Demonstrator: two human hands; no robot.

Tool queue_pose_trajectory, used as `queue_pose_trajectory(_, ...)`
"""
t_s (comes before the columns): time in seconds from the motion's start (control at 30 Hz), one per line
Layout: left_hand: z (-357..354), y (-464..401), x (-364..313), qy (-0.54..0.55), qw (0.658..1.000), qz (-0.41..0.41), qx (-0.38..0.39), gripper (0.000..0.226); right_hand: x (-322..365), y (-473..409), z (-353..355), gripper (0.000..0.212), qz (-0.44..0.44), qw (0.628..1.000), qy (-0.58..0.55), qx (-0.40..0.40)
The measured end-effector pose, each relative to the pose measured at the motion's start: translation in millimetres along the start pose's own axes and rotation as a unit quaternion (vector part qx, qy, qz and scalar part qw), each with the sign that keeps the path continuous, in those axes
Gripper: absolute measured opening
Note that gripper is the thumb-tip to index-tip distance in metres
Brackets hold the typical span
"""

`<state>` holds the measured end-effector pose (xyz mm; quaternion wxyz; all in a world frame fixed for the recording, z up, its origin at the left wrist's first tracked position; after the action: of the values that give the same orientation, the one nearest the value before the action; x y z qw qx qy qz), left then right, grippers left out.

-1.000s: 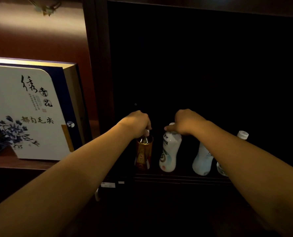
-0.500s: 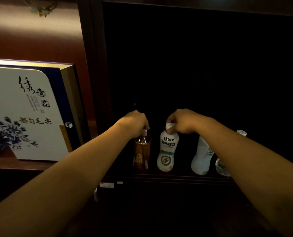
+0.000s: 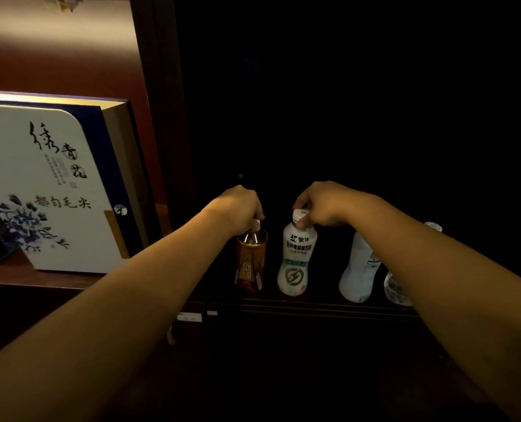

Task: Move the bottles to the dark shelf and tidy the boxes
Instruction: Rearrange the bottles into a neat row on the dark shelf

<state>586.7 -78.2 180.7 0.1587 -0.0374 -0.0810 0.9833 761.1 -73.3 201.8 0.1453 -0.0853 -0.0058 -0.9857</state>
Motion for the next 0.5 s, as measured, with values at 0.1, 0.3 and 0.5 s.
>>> queue_pose_trajectory(0.1, -0.3, -1.5, 0.5, -0.010, 1.000, -0.015, -0.007, 0.034, 2.2, 0.4, -1.1, 0.052, -0.005, 1.000, 0.013, -0.001)
queue_pose_trajectory(0.3, -0.9, -5.8, 2.7, -0.015, 0.999, -0.037, 0.002, 0.034, 4.1, 3.9, -0.6, 0.057, -0.030, 0.999, 0.006, 0.012)
queue_pose_trajectory(0.5, 2.6, -3.7, 4.5, -0.013, 0.998, -0.053, 0.017, 0.034, 8.0, 7.9, 0.8, 0.060, -0.043, 0.999, -0.003, 0.018)
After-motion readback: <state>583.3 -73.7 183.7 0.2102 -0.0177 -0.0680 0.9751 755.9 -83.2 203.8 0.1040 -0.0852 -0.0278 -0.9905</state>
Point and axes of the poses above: each hand's wrist, its own y-axis away from the middle knuckle, its own z-axis out of the back of the hand, x = y × z, the point moved 5 cm from there along -y, towards the middle knuckle, and after that the axes turned 2 degrees about z, right-handed, at the moved point
